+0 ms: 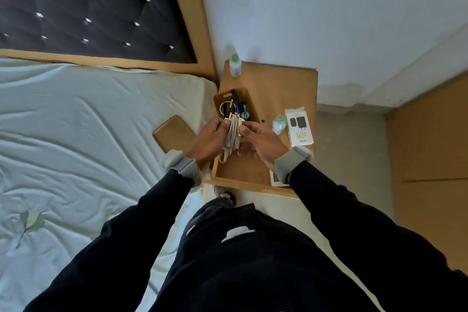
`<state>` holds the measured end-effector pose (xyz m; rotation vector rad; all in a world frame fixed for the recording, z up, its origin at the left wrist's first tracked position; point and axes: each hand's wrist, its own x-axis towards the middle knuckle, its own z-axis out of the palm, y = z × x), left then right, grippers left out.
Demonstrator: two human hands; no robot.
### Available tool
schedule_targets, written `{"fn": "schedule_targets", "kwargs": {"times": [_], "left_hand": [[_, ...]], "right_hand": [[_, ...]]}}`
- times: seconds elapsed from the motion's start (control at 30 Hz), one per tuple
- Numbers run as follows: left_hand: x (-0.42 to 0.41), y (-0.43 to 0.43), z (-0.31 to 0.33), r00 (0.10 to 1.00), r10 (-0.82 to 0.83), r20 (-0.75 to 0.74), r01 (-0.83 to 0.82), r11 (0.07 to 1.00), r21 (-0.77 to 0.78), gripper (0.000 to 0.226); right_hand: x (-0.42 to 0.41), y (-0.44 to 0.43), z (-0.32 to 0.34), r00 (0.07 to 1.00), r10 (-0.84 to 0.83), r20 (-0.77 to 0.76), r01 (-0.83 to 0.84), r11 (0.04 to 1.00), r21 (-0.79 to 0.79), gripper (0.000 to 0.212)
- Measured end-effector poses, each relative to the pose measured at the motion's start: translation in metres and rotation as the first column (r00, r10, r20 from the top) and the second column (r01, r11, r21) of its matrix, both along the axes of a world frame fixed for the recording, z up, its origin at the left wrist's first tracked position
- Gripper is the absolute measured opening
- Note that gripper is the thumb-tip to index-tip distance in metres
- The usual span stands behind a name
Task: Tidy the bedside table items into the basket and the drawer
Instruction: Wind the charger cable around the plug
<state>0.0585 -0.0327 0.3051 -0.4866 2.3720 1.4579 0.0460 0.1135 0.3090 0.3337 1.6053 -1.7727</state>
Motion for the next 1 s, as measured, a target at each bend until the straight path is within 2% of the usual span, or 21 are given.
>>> {"fn": "schedule_targets", "kwargs": {"times": [0.17,0.3,0.37,0.47,0.57,0.7,0.77,0.87,1.0], "left_hand": [[-0.033,-0.024,-0.04,0.981,-0.052,0.19,0.017,0.984,0.18,0.029],[-0.053,-0.034,-0.074,0.932,-0.193,0.306,0.098,0.949,0.3,0.043],[-0.067,-0.036,-0.085,0.918,-0.272,0.288,0.197,0.944,0.266,0.048],[-0.086,-0.037,-0.105,0.911,-0.335,0.241,0.305,0.94,0.154,0.048],[-0.113,-0.038,-0.142,0.901,-0.334,0.275,0.324,0.942,0.084,0.052],[-0.134,-0.039,-0.177,0.895,-0.319,0.312,0.311,0.947,0.075,0.054],[-0.142,-0.039,-0.201,0.904,-0.257,0.341,0.251,0.966,0.064,0.054],[-0.157,-0.037,-0.23,0.919,-0.159,0.36,0.155,0.987,0.039,0.05],[-0.178,-0.038,-0.262,0.923,-0.033,0.383,0.044,0.999,-0.02,0.032]], "right_hand": [[-0.034,-0.024,-0.026,0.988,-0.089,0.123,0.077,0.992,0.095,0.032],[-0.055,-0.03,-0.058,0.966,-0.179,0.187,0.142,0.971,0.195,0.025],[-0.065,-0.031,-0.073,0.955,-0.218,0.202,0.17,0.958,0.232,0.012],[-0.077,-0.033,-0.097,0.924,-0.294,0.244,0.234,0.94,0.247,0.014],[-0.1,-0.036,-0.133,0.904,-0.323,0.28,0.243,0.928,0.283,0.013],[-0.125,-0.042,-0.171,0.924,-0.349,0.155,0.261,0.874,0.411,0.011],[-0.137,-0.047,-0.206,0.949,-0.308,0.07,0.242,0.852,0.465,0.011],[-0.153,-0.054,-0.246,0.978,-0.185,-0.096,0.205,0.76,0.616,0.004],[-0.174,-0.068,-0.28,0.989,0.111,-0.103,-0.007,0.711,0.704,0.032]]}}
